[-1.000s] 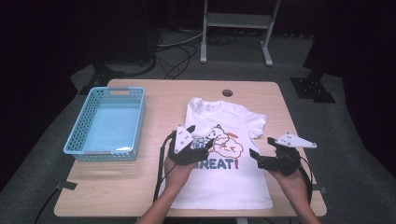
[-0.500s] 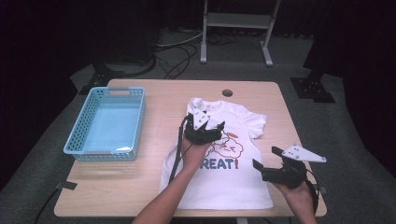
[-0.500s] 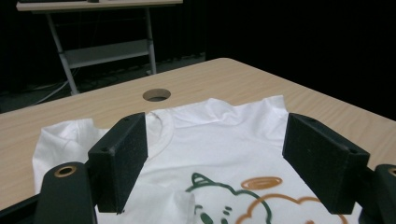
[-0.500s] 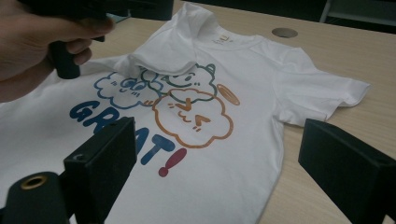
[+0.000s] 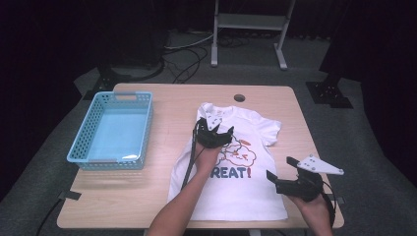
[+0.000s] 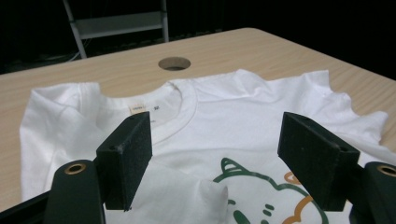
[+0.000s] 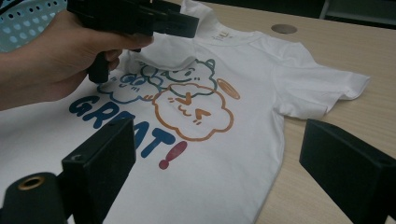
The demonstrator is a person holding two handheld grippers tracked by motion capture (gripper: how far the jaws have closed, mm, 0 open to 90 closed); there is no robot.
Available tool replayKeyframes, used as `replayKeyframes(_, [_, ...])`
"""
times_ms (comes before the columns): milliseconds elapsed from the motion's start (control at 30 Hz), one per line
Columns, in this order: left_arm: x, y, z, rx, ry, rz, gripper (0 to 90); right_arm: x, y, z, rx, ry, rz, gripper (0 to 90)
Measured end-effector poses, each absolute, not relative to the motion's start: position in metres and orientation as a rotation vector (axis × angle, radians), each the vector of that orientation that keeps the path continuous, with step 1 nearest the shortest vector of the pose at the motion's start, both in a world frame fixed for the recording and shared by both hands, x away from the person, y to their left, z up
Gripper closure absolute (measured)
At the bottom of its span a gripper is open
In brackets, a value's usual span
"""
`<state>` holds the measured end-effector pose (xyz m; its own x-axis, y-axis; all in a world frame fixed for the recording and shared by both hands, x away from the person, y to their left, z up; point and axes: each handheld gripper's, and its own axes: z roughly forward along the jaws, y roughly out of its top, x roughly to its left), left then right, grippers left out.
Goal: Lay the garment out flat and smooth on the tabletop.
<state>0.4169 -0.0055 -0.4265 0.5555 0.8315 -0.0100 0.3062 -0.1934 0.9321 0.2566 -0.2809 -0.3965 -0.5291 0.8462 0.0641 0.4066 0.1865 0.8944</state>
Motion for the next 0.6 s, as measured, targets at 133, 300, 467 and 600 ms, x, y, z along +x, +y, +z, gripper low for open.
replayKeyframes(133, [0.42,-0.006,-0.433,1.789,0.968,0.621,27.9,0.257,-0.279,-0.398,1.168,2.03,1.297,10.2])
replayKeyframes(300, [0.421,-0.009,-0.437,1.831,0.971,0.637,34.1,0.256,-0.277,-0.398,1.156,2.033,1.292,10.2])
replayKeyframes(467, [0.42,-0.015,-0.438,1.896,0.954,0.651,45.8,0.256,-0.277,-0.396,1.154,2.026,1.297,10.2])
replayKeyframes(600, [0.421,-0.021,-0.438,1.955,0.966,0.657,55.3,0.255,-0.277,-0.394,1.149,2.02,1.3,10.2])
